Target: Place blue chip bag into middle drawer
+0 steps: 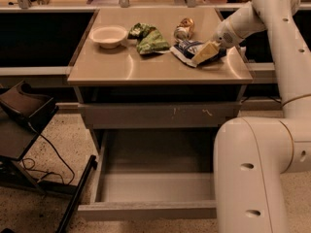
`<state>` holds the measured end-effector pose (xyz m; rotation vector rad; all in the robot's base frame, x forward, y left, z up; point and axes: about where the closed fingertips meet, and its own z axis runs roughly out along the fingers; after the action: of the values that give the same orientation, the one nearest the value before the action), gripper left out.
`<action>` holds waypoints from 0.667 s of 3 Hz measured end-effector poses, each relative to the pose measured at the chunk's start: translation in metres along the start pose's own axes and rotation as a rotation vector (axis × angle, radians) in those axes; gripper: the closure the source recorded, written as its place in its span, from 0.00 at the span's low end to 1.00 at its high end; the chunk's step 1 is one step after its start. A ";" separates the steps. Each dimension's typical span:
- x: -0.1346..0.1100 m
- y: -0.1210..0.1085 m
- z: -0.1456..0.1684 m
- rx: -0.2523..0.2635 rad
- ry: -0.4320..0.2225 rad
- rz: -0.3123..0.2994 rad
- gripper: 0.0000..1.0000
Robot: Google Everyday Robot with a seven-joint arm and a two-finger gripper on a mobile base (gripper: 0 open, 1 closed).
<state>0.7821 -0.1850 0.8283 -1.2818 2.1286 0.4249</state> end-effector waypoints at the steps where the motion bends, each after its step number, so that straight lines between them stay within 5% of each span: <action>1: 0.000 0.000 0.000 0.000 0.000 0.000 0.89; 2: 0.000 0.000 0.000 0.000 0.000 0.000 1.00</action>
Offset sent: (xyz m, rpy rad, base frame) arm 0.0000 0.0000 0.0000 0.0000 0.0000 0.0000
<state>0.7821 -0.1850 0.8282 -1.2817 2.1286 0.4250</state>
